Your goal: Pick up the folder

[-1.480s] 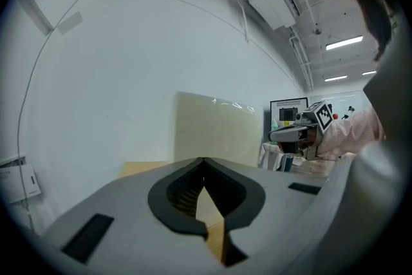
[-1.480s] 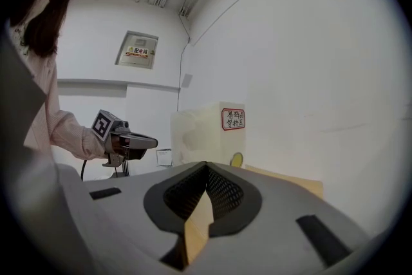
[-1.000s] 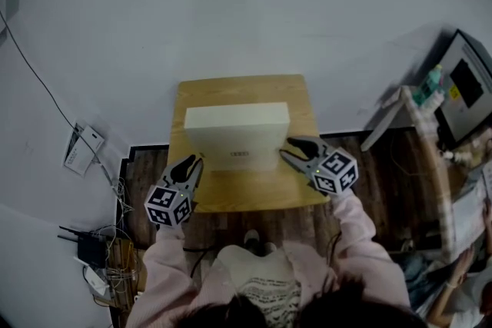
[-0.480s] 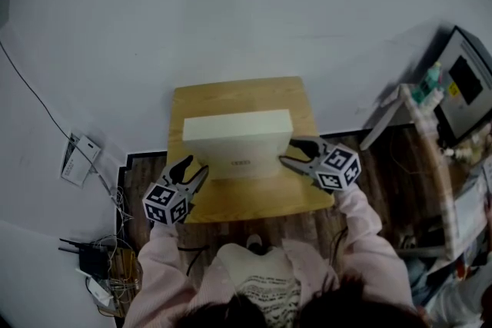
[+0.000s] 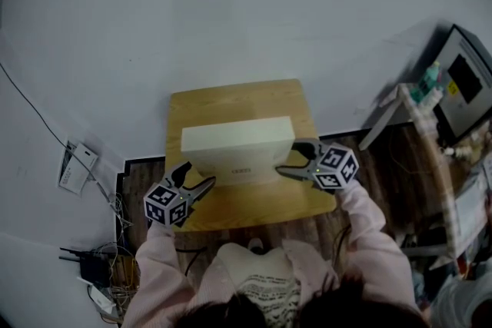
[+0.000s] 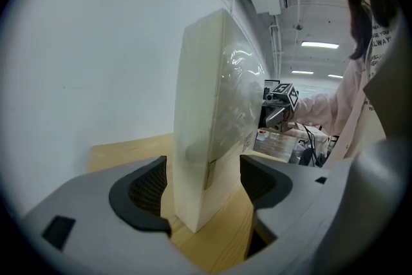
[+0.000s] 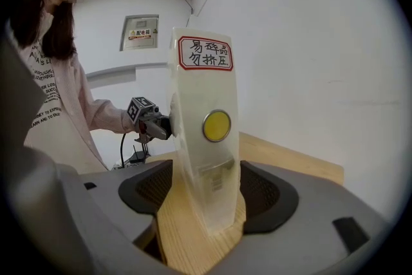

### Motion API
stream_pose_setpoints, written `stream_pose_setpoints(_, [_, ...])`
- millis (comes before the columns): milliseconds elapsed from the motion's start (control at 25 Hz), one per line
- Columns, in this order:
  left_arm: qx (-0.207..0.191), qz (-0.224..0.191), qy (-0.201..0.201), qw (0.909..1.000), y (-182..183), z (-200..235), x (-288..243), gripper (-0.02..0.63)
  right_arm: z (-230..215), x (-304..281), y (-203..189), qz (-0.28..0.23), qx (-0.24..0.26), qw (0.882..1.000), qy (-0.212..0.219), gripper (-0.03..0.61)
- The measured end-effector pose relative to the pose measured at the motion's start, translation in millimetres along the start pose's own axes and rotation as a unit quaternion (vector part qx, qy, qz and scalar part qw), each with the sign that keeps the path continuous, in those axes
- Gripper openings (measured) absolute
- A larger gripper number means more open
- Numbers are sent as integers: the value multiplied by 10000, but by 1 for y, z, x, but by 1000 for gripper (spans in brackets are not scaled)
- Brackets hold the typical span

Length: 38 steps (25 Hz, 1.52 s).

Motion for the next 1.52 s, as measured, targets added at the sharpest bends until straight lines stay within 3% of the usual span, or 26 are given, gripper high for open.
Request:
stream_pose_setpoints(160, [-1, 39, -161, 9999, 1, 4, -5, 387, -2, -4, 1, 77, 12, 9999, 83, 362])
stream_pose_setpoints(840, [75, -14, -533, 9985, -2, 15, -25, 399, -10, -22, 5, 216, 79, 9987, 464, 354])
stream_pose_setpoints(1000, [39, -1, -657, 9978, -4, 14, -28, 366, -12, -25, 2, 192, 163, 9985, 496, 321])
stream_pose_setpoints(1520, [-88, 63, -685, 9976, -2, 15, -29, 354, -16, -24, 1, 27, 253, 9979, 595, 313])
Point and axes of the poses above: the fingertips, and each gripper's own axes: x backward along the fingers, z to its left, y out of its top, the point moved 10 cm from there along x, backward along the fingers, and after that the axes turned 4 degrees about z, right-handed, at the moved point
